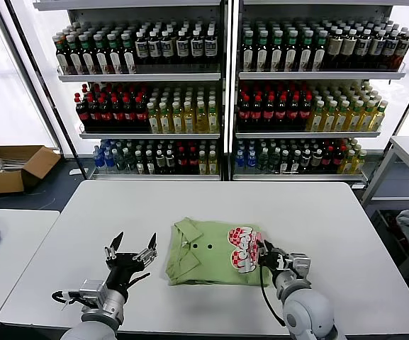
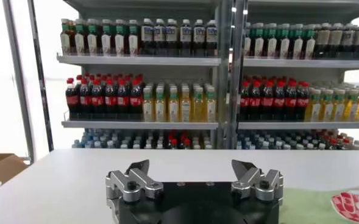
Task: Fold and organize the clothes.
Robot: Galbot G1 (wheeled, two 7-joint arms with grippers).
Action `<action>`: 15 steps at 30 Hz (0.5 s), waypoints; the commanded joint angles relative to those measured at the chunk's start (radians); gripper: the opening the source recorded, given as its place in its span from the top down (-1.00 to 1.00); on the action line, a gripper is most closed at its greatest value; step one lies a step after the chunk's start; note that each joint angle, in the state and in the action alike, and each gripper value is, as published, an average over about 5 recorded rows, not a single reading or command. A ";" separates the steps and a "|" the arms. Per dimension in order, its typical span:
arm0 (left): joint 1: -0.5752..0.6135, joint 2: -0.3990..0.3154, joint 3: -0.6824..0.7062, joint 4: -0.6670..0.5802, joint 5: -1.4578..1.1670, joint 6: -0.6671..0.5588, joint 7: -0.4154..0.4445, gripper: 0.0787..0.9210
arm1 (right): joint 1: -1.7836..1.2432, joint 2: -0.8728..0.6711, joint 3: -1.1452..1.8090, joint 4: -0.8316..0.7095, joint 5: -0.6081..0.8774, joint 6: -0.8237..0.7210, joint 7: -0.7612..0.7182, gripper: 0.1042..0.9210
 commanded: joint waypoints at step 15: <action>0.038 -0.009 -0.001 -0.011 0.007 -0.006 0.005 -0.77 | -0.007 0.165 0.001 0.028 0.162 0.007 0.035 -0.61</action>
